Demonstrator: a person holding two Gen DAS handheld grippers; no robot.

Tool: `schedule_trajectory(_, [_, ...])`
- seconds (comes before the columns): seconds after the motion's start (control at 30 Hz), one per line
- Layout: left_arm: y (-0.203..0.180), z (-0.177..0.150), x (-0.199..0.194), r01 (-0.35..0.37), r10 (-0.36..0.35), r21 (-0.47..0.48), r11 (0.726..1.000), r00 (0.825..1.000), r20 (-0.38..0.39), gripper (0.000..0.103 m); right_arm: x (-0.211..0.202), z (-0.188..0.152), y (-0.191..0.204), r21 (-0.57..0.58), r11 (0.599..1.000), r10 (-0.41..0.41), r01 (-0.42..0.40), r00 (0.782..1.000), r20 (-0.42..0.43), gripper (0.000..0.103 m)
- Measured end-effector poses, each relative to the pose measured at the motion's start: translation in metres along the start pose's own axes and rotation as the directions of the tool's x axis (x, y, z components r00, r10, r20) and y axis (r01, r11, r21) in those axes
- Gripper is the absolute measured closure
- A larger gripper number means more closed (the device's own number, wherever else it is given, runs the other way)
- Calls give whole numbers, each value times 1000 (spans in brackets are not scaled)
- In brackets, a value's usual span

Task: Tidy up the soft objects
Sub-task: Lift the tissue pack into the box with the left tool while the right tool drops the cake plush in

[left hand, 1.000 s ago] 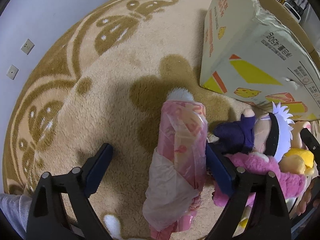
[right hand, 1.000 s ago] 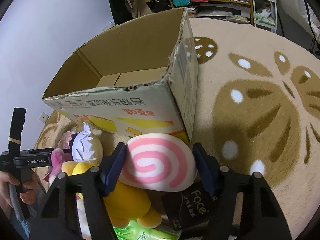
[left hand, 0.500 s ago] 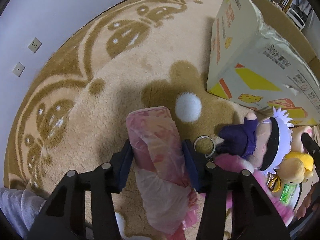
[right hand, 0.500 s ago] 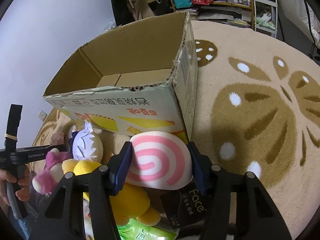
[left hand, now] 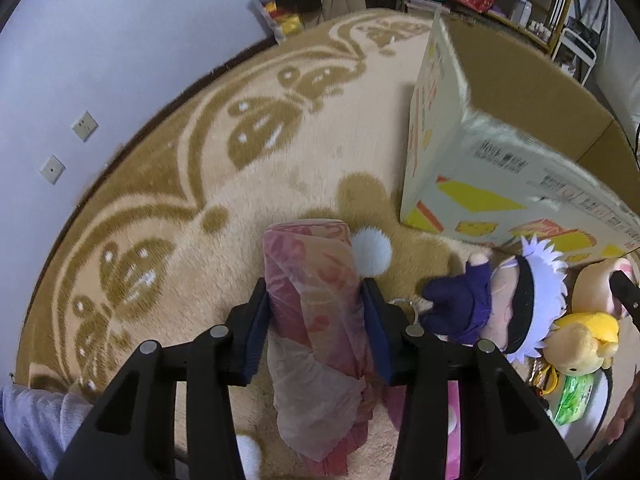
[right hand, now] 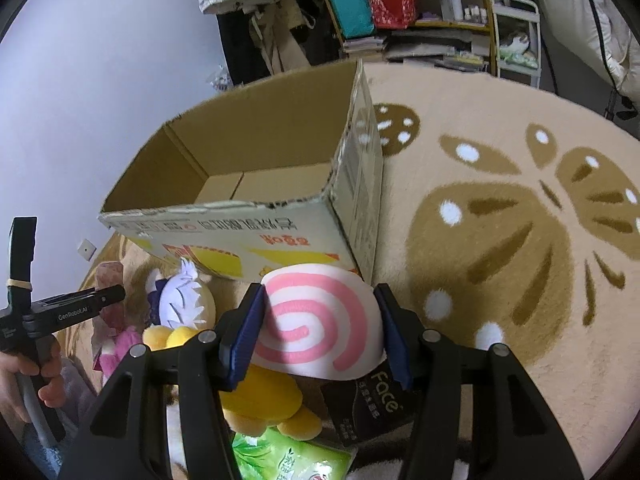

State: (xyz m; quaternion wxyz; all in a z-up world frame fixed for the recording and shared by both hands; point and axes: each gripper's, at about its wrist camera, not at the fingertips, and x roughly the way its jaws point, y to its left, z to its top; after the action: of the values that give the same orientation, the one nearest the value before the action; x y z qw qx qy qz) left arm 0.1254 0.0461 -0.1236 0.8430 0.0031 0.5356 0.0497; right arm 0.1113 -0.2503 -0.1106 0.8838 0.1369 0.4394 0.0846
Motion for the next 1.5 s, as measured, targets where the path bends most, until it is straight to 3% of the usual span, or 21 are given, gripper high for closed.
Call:
schedule_trajectory(0.37, [5, 10, -39, -24, 26, -15, 1000, 985, 171, 62, -39, 3, 0, 45, 999, -15, 9, 991, 132, 49])
schedule_trajectory(0.47, [5, 11, -51, -13, 15, -14, 1000, 977, 211, 67, -51, 2, 1, 54, 999, -10, 1, 987, 161, 50])
schedule_trajectory(0.63, [4, 12, -66, 36, -34, -2, 999, 970, 239, 87, -71, 1, 6, 43, 999, 10, -19, 977, 214, 50])
schedule_trajectory(0.73, [-3, 12, -68, 66, -74, 40, 997, 968, 239, 89, -76, 1, 10, 29, 999, 15, -22, 973, 231, 50])
schedule_trajectory(0.93, [-9, 9, -77, 49, -61, 53, 997, 961, 270, 89, -78, 0, 12, 20, 1000, 19, -24, 972, 236, 50])
schedule_trajectory(1.03, [-4, 10, -92, 45, -55, 39, 998, 949, 309, 89, -85, 2, 12, 22, 999, 31, -38, 966, 257, 50])
schedule_trajectory(1.2, [-3, 21, -124, 53, -66, 45, 998, 916, 396, 89, -96, 10, 18, 2, 999, 51, -54, 954, 296, 50])
schedule_trajectory(1.5, [-15, 64, -168, 15, -68, 108, 994, 856, 512, 89, -98, 47, 29, -53, 997, 64, -49, 936, 346, 50])
